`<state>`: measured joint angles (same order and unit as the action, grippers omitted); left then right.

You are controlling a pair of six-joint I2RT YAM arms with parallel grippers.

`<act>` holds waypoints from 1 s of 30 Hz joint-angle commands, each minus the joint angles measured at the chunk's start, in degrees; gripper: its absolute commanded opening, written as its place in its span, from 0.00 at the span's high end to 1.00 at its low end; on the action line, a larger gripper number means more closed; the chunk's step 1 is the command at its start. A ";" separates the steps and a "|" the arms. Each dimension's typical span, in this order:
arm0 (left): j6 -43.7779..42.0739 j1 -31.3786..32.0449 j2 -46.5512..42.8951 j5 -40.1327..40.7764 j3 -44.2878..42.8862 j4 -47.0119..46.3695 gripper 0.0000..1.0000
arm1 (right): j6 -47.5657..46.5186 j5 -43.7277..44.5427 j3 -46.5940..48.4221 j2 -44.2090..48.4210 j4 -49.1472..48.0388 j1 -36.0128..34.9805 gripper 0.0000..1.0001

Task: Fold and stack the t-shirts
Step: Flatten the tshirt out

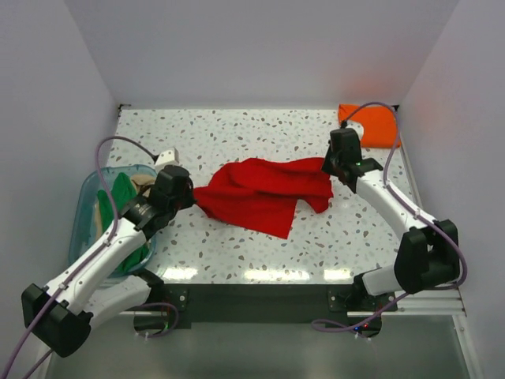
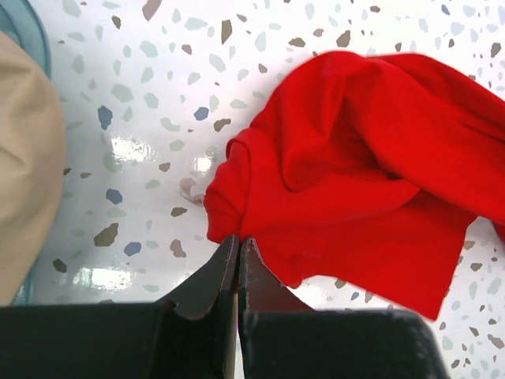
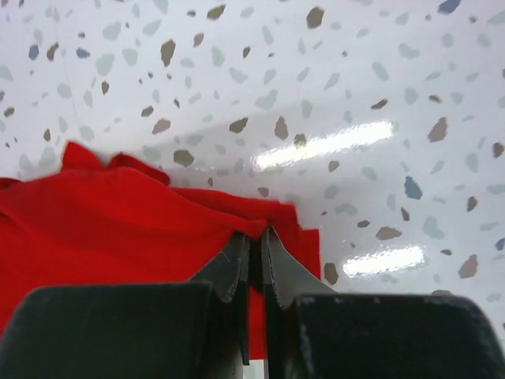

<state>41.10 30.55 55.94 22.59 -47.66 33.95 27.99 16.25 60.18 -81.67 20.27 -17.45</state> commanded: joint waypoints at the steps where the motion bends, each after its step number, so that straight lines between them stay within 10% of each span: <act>1: -2.78 -0.84 -2.15 3.16 -5.24 2.34 1.00 | -3.11 4.49 7.12 2.65 4.94 1.89 1.00; 30: -9.72 -0.84 -15.17 10.01 -32.93 11.75 1.00 | -10.84 14.59 43.25 19.63 23.76 3.48 1.00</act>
<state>33.56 30.02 39.55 29.76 -78.89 46.15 19.38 28.01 99.04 -61.04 43.03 -14.28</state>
